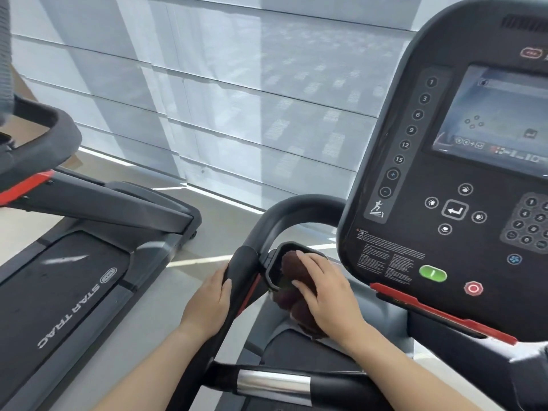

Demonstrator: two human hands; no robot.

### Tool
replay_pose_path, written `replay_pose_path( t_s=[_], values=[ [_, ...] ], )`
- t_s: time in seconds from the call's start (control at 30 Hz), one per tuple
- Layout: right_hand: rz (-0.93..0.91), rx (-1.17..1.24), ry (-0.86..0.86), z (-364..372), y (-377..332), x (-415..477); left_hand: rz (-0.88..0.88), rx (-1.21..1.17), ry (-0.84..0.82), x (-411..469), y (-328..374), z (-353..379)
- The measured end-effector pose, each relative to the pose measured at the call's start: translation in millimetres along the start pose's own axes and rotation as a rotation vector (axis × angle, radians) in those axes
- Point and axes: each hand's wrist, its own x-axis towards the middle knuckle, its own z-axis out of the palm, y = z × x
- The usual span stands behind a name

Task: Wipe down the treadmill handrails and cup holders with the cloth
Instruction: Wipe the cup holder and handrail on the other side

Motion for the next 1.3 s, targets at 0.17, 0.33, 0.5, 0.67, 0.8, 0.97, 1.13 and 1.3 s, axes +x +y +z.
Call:
replay_pose_path(
  t_s=[0.17, 0.33, 0.5, 0.67, 0.8, 0.97, 1.13, 1.3],
  values=[
    [-0.009, -0.104, -0.156, 22, -20, -7, -0.005, 0.031, -0.004, -28, -8, -6],
    [-0.015, 0.070, -0.042, 25, -59, 2, 0.016, 0.019, -0.046, -77, -29, -25],
    [-0.089, 0.059, -0.183, 69, -137, -4, 0.009, 0.020, -0.084, -143, -54, -52],
    [-0.042, -0.056, -0.149, 104, -180, -34, -0.052, 0.011, -0.115, -207, -75, -64],
    [-0.100, -0.003, -0.093, 110, -189, -66, -0.060, 0.000, -0.055, -226, -86, -63],
    [-0.014, 0.011, -0.045, 114, -186, -52, -0.053, -0.037, -0.062, -223, -90, -62],
    [0.025, -0.010, -0.045, 118, -193, -57, -0.048, -0.083, -0.040, -223, -86, -66],
    [-0.063, 0.068, -0.059, 120, -186, -74, -0.052, -0.091, -0.045, -220, -83, -66]
  ],
)
